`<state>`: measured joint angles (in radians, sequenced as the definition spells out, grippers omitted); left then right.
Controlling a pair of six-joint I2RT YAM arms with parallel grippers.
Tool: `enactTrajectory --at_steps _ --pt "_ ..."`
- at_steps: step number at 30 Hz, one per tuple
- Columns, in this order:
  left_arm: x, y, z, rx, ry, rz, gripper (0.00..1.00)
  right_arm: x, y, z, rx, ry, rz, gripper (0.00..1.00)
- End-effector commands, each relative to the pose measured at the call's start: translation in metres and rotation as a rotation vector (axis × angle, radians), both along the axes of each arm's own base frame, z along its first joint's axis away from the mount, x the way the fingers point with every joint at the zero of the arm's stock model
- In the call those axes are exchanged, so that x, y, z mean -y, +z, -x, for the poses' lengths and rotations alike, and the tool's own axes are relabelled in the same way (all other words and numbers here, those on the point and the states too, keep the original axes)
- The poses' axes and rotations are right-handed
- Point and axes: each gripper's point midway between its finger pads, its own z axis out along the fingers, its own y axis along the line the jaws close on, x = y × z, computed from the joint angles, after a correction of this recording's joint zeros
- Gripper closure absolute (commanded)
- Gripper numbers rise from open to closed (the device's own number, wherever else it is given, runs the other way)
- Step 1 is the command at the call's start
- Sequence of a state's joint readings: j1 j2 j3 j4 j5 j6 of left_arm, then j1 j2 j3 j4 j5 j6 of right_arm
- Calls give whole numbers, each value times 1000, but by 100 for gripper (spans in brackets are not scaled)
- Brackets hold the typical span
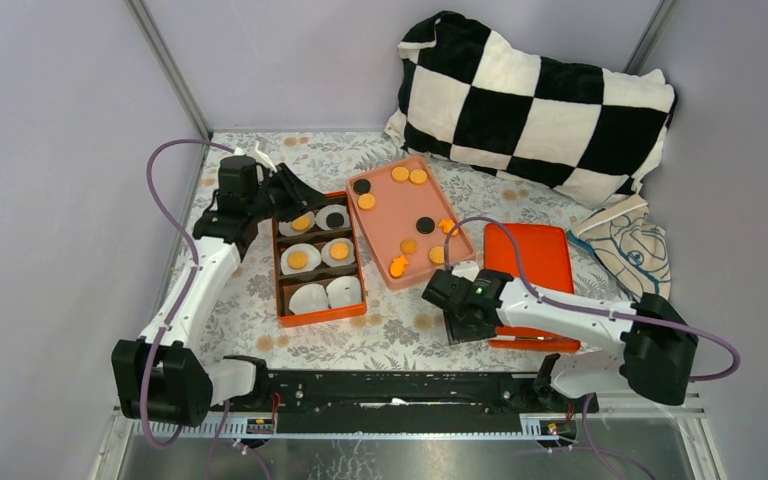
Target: Pack the cookies
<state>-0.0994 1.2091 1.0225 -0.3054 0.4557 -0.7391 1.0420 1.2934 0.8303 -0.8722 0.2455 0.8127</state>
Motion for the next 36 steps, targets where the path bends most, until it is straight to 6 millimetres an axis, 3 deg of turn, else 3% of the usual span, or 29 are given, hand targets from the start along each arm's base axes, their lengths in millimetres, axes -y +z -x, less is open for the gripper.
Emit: enactTrajectory --at_steps 1,4,11,19,23,31,36 --pt "5 -3 -7 21 1 0 69 9 -17 1 -12 -12 82 46" --pt "5 -5 -7 20 2 -7 69 7 -28 -3 -12 6 109 45" --pt "6 -10 -7 9 -2 -7 69 -1 -33 -22 16 74 181 43" --pt "6 -9 -8 10 -1 -8 69 12 -41 -59 45 21 282 38" --pt "7 -7 -6 12 -10 -8 69 5 -18 -78 119 14 258 38" --pt "9 -6 -4 15 -19 -5 69 12 24 -90 206 57 267 37" --pt "11 -11 -4 0 -28 10 69 11 20 -106 216 91 322 33"
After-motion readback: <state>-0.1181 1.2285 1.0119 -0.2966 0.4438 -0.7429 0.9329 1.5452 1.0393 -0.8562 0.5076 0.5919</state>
